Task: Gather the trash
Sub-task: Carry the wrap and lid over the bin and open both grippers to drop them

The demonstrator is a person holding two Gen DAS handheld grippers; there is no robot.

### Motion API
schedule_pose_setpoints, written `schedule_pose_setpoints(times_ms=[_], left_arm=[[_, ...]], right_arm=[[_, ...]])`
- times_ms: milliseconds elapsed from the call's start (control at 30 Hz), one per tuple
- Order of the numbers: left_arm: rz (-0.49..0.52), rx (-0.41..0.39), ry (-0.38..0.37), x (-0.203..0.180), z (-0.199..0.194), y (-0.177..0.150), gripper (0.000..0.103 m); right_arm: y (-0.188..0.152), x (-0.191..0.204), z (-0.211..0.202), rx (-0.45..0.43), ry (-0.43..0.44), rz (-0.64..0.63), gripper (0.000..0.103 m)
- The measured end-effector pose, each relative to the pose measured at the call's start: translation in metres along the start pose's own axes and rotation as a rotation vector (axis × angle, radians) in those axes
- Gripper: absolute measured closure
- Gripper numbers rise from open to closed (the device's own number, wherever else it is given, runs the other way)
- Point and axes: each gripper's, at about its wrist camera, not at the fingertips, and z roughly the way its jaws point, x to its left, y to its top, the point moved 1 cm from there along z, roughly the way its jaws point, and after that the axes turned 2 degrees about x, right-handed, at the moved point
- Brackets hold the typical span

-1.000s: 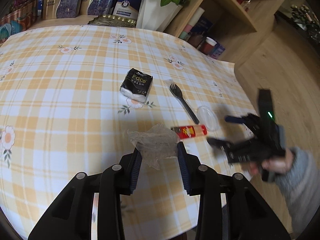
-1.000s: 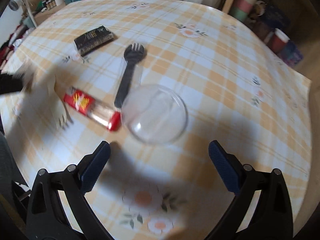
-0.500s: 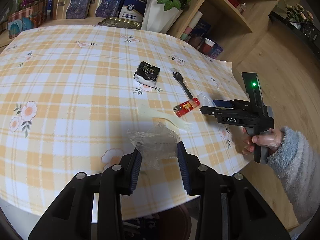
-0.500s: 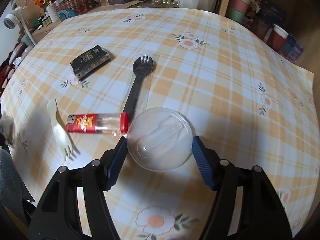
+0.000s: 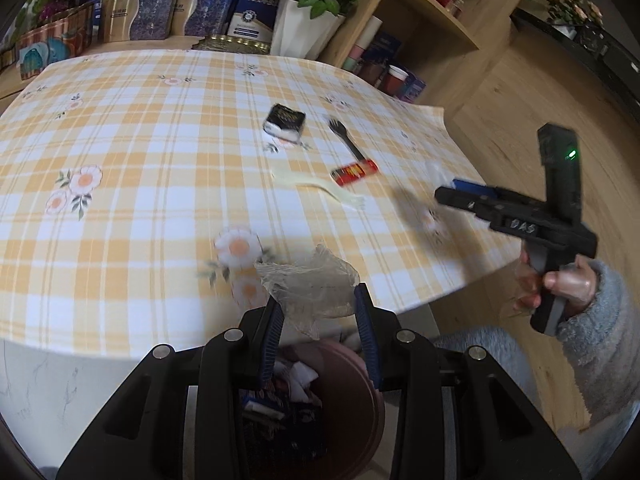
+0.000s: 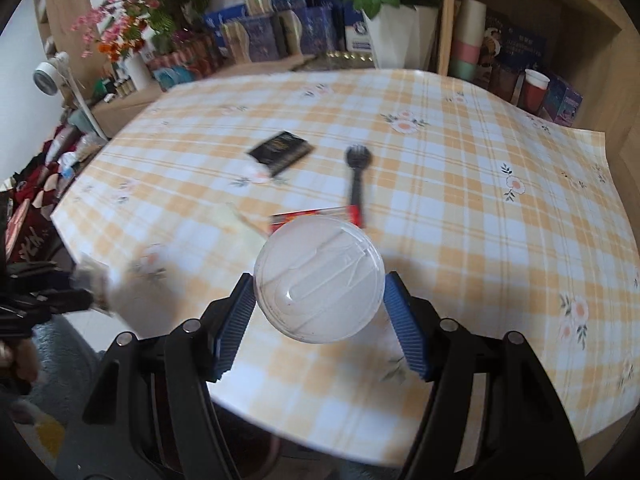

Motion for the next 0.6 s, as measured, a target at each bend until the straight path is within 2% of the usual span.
schedule_pose_setpoints(times_ms=[100, 200, 333, 600], left_arm=[[0.036, 0.018, -0.006, -0.008, -0.002, -0.018, 0.068], [0.074, 0.063, 0.010, -0.018, 0.005, -0.035, 0.069], [0.108, 0.114, -0.006, -0.028, 0.017, -0.052, 0.069], [0.160, 0.166, -0.022, -0.042, 0.037, -0.052, 0.068]], right_arm=[[-0.009, 0.016, -0.018, -0.024, 0.018, 0.000, 0.037], [-0.019, 0.029, -0.035, -0.048, 0.027, 0.015, 0.037], [-0.035, 0.043, -0.049, -0.064, 0.039, 0.032, 0.037], [-0.054, 0.050, -0.064, -0.056, 0.033, 0.039, 0.037]])
